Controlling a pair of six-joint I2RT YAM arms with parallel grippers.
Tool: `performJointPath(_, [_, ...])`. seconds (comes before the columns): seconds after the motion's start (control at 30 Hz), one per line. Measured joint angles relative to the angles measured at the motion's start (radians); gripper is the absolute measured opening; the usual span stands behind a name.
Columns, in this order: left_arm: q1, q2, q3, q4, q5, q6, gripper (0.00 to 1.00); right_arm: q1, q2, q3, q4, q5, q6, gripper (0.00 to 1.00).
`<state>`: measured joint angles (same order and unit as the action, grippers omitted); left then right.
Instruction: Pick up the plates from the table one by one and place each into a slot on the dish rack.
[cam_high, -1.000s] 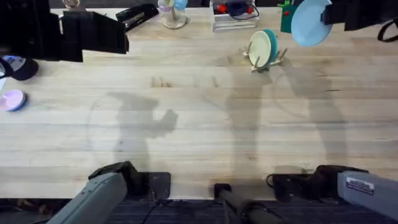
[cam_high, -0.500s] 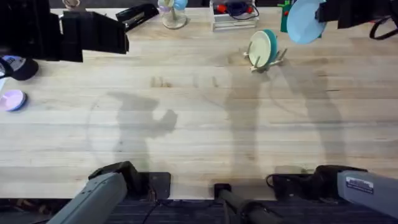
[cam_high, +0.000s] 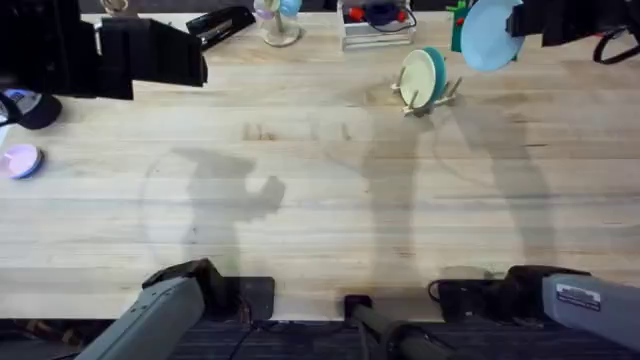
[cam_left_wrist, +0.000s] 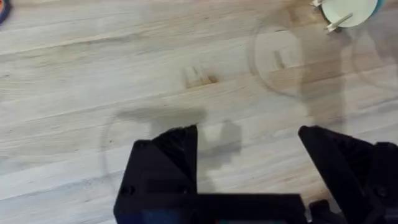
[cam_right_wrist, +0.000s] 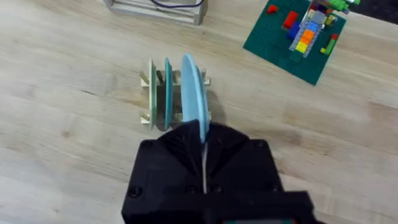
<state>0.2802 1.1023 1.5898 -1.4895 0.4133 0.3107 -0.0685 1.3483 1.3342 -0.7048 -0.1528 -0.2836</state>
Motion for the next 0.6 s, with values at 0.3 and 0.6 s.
performJointPath(0.3, [0.000,0.000,0.000,0.000,0.000,0.000,0.994,0.000,0.003,0.000,0.011,0.000,0.000,0.030])
performJointPath(0.6, [0.000,0.000,0.000,0.000,0.000,0.000,0.993,0.000,0.074,0.000,0.052,0.000,0.000,0.030])
